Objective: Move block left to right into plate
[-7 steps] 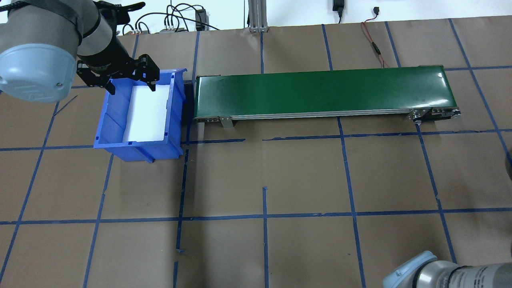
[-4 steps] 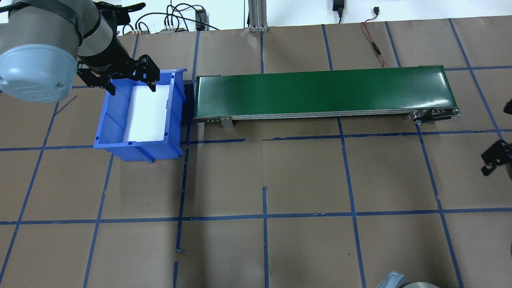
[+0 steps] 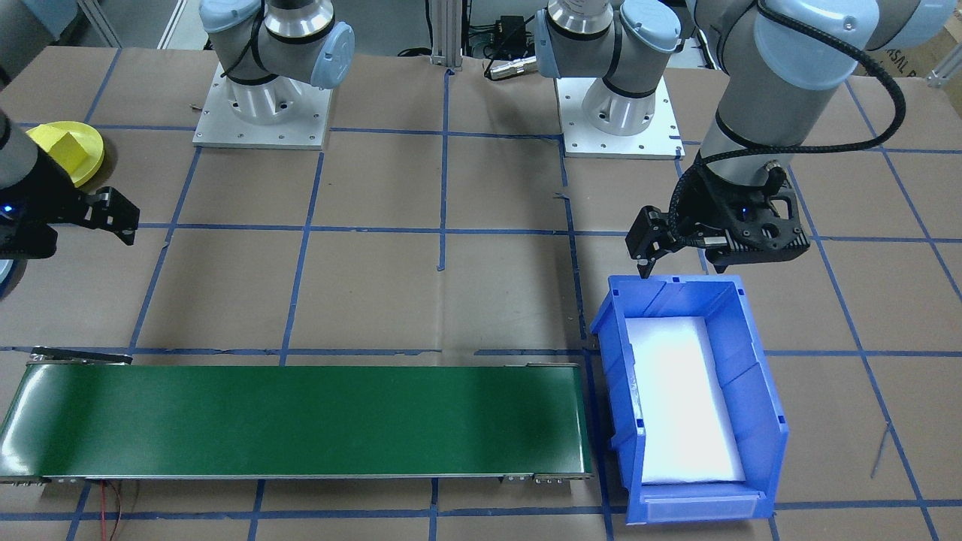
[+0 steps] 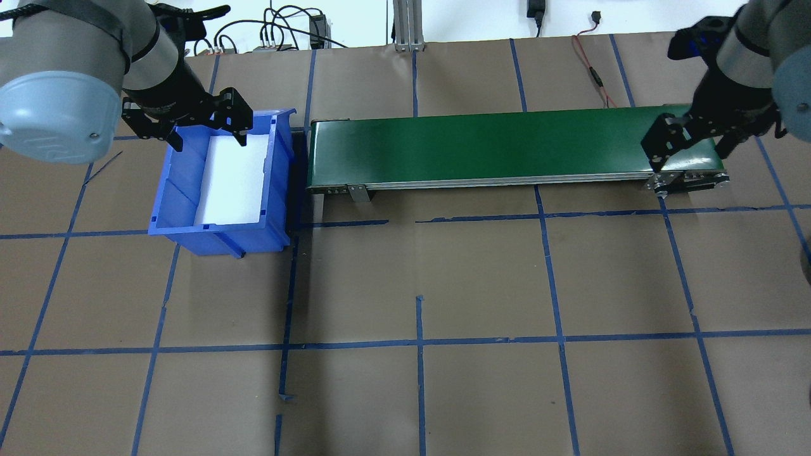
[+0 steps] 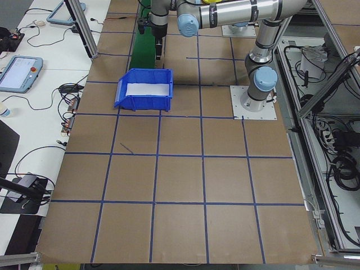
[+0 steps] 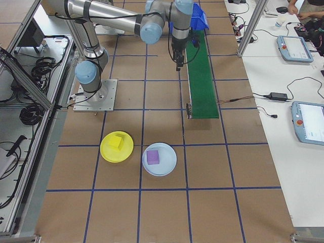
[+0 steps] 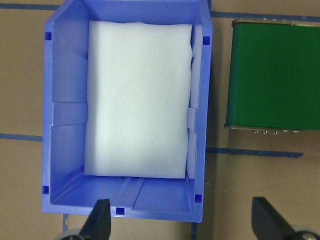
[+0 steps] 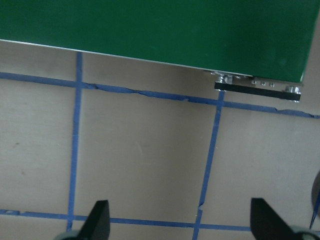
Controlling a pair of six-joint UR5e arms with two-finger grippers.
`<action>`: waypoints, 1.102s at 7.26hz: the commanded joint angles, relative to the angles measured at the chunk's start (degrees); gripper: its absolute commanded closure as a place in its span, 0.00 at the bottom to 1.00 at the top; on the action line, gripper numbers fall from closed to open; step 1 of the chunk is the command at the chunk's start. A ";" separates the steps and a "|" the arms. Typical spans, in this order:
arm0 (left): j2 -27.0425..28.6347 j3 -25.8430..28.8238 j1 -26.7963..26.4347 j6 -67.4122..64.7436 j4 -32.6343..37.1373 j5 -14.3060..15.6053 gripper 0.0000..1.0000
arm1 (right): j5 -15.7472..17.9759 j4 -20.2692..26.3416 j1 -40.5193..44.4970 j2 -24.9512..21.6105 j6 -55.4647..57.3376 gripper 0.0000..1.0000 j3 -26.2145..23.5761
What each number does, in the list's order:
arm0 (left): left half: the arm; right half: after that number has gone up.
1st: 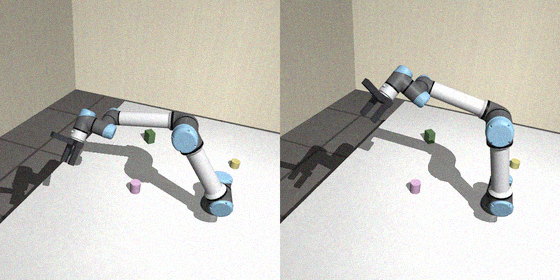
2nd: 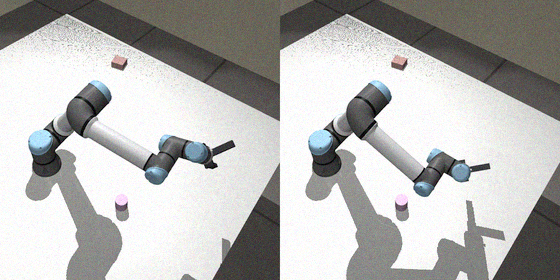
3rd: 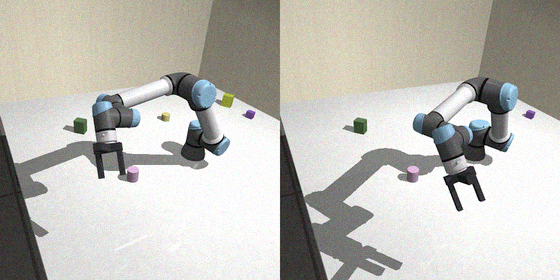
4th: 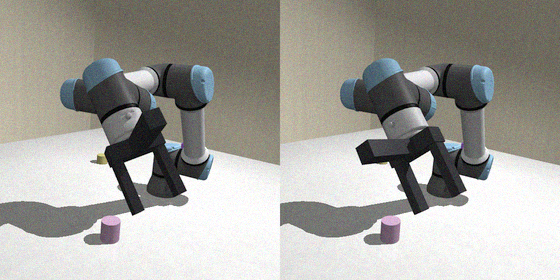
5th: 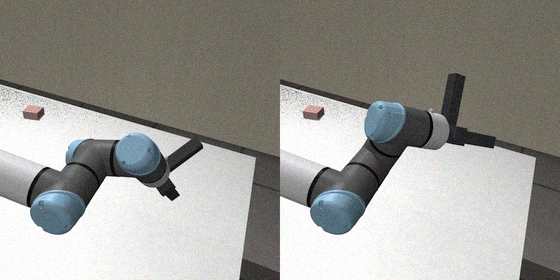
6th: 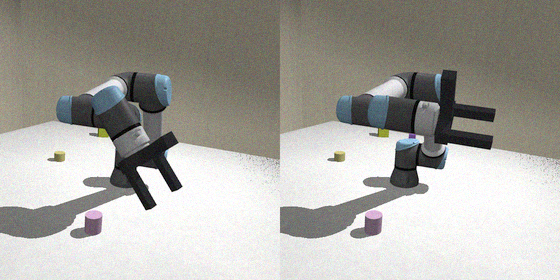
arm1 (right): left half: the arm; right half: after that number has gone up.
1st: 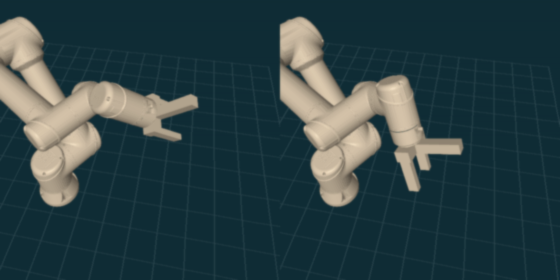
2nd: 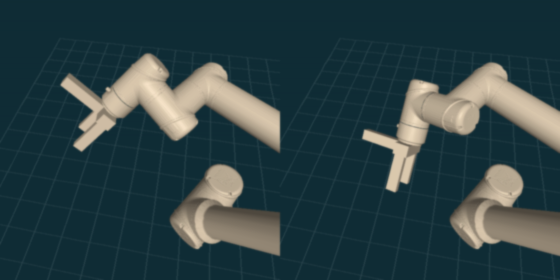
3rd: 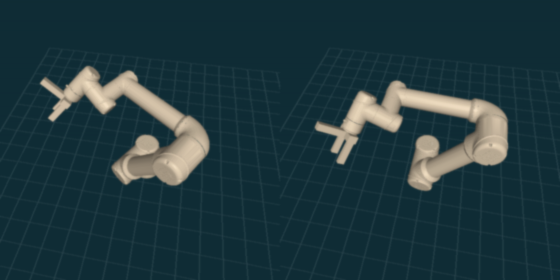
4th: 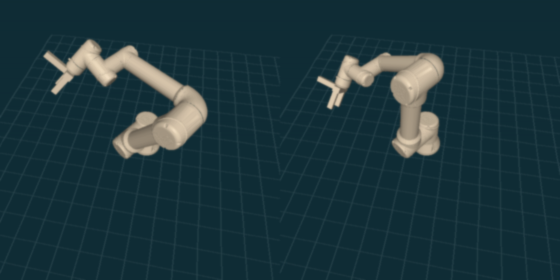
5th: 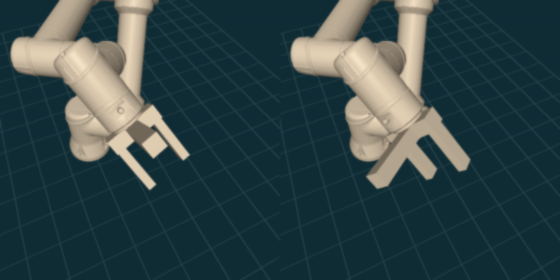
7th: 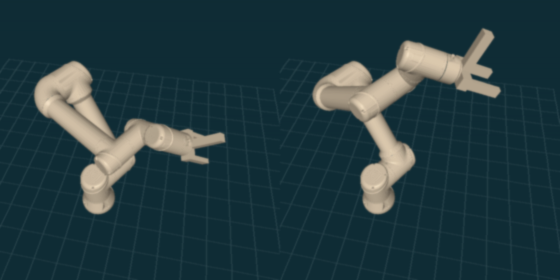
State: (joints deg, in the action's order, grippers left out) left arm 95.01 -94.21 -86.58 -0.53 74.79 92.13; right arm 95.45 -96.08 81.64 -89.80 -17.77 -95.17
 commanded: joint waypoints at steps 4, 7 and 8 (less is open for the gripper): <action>0.00 -0.01 0.18 0.01 0.00 -0.10 0.00 | -4.66 13.21 14.43 1.71 17.68 0.00 12.55; 0.00 -0.01 0.18 0.01 0.00 -0.02 0.00 | -4.92 13.47 13.29 2.61 18.47 0.00 12.38; 0.00 -0.01 0.18 0.01 0.00 -0.10 0.00 | -5.00 13.38 12.76 2.61 18.47 0.00 12.29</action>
State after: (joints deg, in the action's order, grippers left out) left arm 95.01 -94.22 -86.40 -0.53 74.79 92.09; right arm 90.53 -82.69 95.07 -87.27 0.68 -82.66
